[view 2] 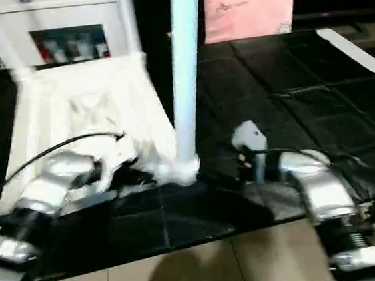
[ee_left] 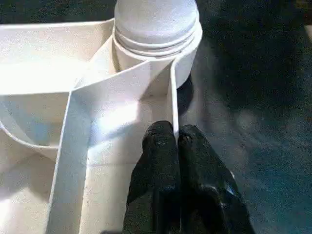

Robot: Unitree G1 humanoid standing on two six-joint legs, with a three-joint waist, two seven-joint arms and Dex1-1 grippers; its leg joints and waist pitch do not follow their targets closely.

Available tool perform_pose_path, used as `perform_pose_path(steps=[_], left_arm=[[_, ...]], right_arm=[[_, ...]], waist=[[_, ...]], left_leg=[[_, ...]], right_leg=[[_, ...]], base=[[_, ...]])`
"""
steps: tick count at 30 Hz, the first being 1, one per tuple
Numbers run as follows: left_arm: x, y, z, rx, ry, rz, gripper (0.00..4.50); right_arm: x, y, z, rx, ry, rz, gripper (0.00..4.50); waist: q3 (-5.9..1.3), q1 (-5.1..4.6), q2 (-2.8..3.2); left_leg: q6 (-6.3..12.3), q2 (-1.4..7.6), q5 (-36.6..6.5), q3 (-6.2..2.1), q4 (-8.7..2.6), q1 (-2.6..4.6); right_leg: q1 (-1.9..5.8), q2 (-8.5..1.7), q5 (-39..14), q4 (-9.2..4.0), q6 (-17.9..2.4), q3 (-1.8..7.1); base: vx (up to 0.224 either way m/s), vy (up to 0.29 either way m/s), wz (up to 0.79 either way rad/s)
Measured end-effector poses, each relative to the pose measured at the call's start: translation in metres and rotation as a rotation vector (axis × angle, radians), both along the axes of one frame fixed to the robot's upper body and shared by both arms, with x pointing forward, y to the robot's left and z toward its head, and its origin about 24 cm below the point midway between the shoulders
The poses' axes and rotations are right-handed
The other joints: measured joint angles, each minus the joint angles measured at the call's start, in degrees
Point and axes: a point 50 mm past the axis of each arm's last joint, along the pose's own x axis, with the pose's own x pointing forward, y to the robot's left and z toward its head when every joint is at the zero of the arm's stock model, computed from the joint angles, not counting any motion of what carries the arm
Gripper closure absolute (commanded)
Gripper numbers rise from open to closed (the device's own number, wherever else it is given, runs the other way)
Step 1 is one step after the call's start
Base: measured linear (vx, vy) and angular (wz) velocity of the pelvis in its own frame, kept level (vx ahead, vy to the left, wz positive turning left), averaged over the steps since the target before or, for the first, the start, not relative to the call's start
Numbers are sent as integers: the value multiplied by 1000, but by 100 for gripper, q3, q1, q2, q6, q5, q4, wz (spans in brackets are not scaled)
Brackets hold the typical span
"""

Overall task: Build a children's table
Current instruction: Rotate leg to tighten

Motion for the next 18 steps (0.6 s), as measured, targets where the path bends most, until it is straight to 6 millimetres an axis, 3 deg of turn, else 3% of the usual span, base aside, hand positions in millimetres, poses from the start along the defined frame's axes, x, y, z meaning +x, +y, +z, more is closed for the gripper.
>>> perform_pose_path(steps=[4,18], left_arm=[[-6,-3,0,16,21,-111,450],[-13,-15,0,34,42,-268,450]], right_arm=[[-7,10,-6,-20,44,144,19],[-2,22,-11,-28,121,291,118]], waist=[[0,100,0],[0,221,-1]], left_leg=[[1,6,2,6,16,-4],[2,5,2,6,32,-12]], right_leg=[[13,-4,-1,5,2,4],[18,-8,-6,17,9,7]], base=[[0,0,0],[0,0,0]])
